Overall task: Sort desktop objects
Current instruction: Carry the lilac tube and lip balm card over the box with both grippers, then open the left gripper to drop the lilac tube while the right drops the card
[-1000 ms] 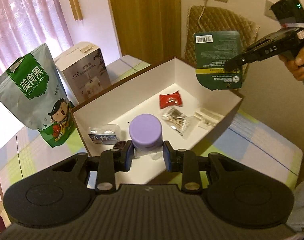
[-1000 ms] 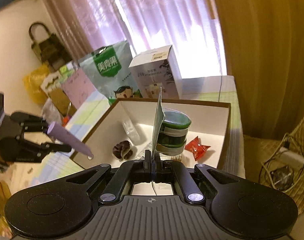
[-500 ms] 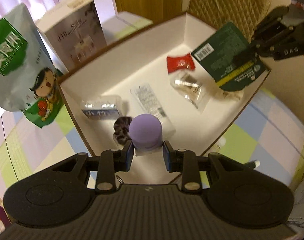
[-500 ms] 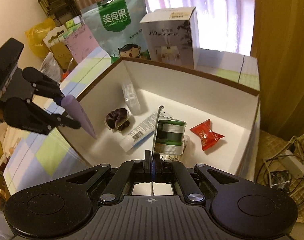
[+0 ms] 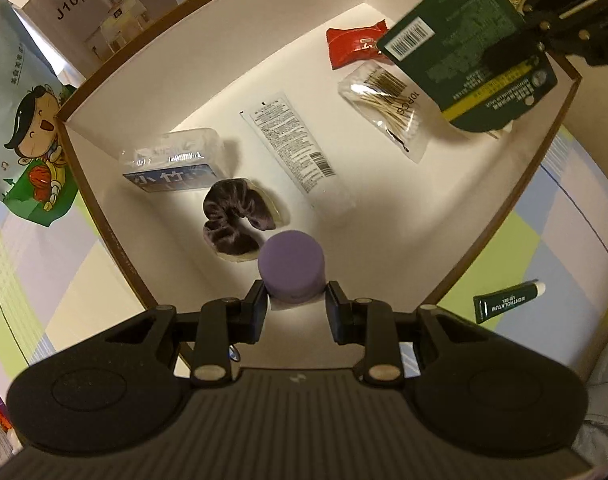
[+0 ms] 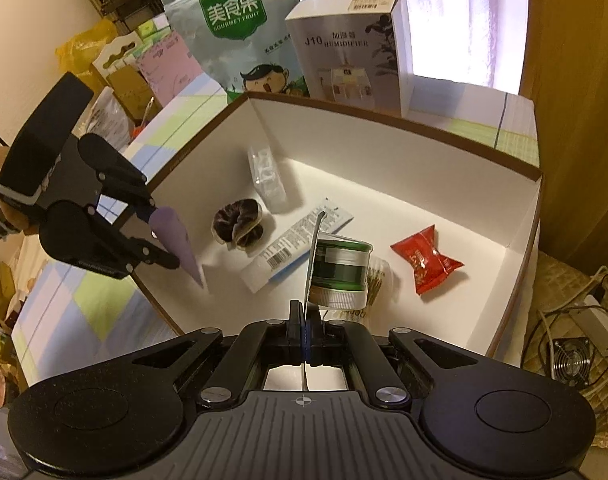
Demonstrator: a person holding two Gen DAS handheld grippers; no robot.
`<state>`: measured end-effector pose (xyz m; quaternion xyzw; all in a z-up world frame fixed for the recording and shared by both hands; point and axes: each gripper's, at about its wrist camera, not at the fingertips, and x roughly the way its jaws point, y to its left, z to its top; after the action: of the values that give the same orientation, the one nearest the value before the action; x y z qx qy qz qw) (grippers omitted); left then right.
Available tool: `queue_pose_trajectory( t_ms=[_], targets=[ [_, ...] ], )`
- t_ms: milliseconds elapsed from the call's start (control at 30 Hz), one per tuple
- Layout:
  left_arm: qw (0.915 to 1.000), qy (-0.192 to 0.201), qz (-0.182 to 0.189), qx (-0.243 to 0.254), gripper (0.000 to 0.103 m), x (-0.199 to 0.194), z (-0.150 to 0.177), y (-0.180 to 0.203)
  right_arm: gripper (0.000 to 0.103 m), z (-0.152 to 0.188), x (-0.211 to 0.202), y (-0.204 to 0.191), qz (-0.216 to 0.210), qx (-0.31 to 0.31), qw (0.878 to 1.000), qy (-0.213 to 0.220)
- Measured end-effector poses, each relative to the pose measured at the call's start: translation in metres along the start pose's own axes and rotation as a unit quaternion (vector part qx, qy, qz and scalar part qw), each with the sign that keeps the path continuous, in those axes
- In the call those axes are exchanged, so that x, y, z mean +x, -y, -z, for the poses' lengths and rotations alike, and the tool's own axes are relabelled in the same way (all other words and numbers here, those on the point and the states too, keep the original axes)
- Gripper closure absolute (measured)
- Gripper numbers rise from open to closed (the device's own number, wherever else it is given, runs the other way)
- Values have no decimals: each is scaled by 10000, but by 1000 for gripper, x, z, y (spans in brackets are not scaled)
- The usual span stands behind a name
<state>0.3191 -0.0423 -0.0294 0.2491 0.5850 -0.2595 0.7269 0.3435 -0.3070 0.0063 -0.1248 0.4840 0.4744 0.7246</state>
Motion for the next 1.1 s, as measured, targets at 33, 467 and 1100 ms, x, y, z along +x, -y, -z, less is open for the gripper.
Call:
queue_pose_trajectory(
  t_ms=[33,467,1100],
  targets=[
    [10000,-12,-17,0,77,0,0,0,101,0,1,1,-8,0,10000,-22],
    [9998,140,-109,-48,76,-8,6,-4,101,1,15,5,-266,135,9992,-258],
    [9993,220,-167,-264,74,-10,11,-11,100,-6,44,7,-894,805,9916,-467]
  ],
)
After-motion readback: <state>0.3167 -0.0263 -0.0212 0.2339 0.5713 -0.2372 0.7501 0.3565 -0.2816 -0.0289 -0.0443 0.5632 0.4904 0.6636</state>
